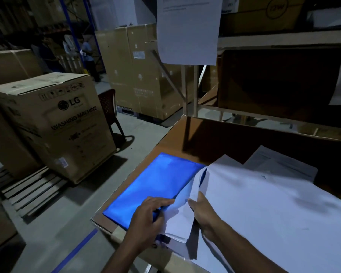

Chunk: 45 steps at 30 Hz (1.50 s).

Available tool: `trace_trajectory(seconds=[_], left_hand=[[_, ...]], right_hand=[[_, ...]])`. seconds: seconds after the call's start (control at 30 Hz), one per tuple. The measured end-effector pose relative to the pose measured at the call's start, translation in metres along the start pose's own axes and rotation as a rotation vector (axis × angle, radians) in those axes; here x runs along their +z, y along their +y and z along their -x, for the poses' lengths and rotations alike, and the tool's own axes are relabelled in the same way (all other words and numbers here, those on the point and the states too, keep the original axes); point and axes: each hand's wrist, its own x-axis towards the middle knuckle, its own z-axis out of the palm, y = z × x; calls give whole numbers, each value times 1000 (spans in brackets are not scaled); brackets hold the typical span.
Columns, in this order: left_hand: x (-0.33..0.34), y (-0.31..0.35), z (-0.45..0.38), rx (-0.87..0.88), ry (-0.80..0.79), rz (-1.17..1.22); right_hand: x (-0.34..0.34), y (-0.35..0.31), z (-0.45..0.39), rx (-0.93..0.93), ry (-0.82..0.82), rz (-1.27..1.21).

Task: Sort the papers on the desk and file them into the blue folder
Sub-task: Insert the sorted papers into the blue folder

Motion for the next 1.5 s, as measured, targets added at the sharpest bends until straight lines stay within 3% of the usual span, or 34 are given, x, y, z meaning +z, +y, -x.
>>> trace_trajectory(seconds=[0.17, 0.37, 0.5, 0.67, 0.9, 1.07, 1.17, 1.3, 1.5], left_hand=[[-5, 0, -1, -36, 20, 19], [0, 4, -1, -34, 4, 6], [1, 4, -1, 4, -25, 6], [-3, 2, 0, -16, -37, 30], [6, -2, -3, -72, 9, -126], [8, 4, -6, -78, 40, -123], [7, 9, -8, -137, 54, -25], [9, 7, -13, -202, 168, 117], [14, 14, -21, -225, 162, 145]], right_hand=[[8, -6, -4, 40, -1, -47], [16, -1, 8, 37, 383, -25], [22, -6, 16, 66, 409, -12], [21, -4, 4, 128, 319, -197], [32, 8, 45, 13, 588, -33], [21, 7, 51, -38, 673, 13], [13, -1, 46, 18, 498, -20], [2, -3, 59, 254, 170, -194], [-6, 0, 68, 367, 74, -315]])
